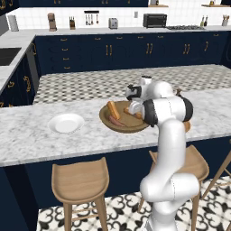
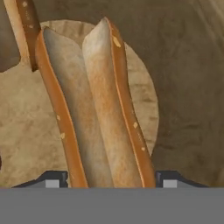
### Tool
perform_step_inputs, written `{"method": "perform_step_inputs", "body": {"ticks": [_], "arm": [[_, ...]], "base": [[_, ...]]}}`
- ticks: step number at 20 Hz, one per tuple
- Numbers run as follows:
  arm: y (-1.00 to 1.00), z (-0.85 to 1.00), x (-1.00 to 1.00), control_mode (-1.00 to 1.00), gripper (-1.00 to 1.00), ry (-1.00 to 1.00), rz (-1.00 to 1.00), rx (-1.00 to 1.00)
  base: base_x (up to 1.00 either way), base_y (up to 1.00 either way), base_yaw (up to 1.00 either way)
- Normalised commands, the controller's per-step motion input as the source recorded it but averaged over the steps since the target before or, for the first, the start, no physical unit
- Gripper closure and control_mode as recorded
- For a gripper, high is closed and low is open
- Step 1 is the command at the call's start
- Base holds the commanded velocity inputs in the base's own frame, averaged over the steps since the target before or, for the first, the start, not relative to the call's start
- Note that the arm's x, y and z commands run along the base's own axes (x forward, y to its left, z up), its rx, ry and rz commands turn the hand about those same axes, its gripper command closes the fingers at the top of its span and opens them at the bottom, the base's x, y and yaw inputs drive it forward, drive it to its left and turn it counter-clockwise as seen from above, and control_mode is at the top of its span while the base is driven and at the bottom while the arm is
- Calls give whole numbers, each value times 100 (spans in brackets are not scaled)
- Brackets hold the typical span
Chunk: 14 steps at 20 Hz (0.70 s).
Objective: Place one bun and one sausage from the bowl on each plate.
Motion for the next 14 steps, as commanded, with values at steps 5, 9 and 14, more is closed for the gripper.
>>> {"method": "perform_step_inputs", "body": {"ticks": [5,9,14], "arm": [[-25,78,-90,-100,100,-7,-7,0],[-95,41,-69,-100,100,-3,-19,0],[-98,39,-23,-100,100,0,-29,0]], "base": [[0,0,0],[0,0,0],[0,0,0]]}}
